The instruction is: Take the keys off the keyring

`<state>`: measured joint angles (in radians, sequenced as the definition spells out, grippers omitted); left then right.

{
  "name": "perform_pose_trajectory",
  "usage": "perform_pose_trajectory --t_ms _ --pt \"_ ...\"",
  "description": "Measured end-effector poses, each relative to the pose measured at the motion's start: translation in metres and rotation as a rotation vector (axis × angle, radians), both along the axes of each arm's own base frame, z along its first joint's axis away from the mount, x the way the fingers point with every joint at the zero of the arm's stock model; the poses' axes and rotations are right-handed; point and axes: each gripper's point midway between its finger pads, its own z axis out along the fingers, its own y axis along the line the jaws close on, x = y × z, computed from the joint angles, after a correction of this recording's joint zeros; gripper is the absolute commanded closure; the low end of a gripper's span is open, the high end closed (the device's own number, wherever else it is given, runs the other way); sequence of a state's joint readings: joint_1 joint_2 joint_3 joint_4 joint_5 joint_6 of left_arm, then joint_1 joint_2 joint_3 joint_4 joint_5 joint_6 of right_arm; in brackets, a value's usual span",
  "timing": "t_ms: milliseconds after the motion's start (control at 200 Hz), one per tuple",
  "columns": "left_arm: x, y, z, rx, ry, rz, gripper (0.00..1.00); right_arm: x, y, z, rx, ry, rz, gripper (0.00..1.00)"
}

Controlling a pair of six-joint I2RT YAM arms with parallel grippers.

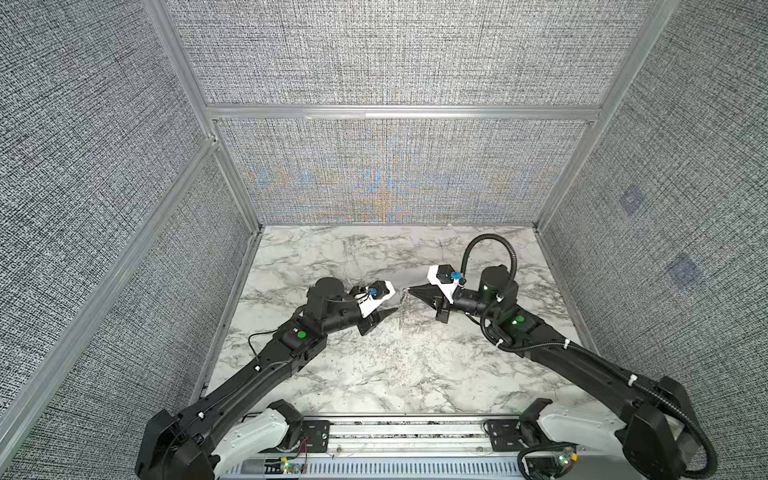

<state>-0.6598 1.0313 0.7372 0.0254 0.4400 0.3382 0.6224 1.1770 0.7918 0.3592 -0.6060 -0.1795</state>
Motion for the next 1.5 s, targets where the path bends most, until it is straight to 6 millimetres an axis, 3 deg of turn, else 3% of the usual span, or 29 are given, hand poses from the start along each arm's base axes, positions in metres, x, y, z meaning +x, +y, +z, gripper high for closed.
perform_pose_trajectory --t_ms 230,425,855,1321,1501 --pt "-0.001 -0.011 -0.006 -0.040 -0.034 -0.011 0.59 0.002 -0.003 0.000 0.007 -0.005 -0.023 1.00" --pt "0.001 -0.015 0.001 -0.090 -0.059 0.008 0.64 0.002 -0.003 0.001 0.015 -0.009 -0.027 1.00" --pt "0.006 -0.025 0.003 -0.145 -0.049 0.018 0.62 0.005 -0.004 0.003 0.028 -0.011 -0.052 1.00" --pt "0.015 -0.027 0.004 -0.159 -0.049 0.069 0.80 0.004 -0.005 0.004 0.036 -0.010 -0.056 1.00" --pt "0.017 -0.028 0.004 -0.158 -0.047 0.073 0.82 0.004 -0.005 0.002 0.040 -0.001 -0.057 1.00"
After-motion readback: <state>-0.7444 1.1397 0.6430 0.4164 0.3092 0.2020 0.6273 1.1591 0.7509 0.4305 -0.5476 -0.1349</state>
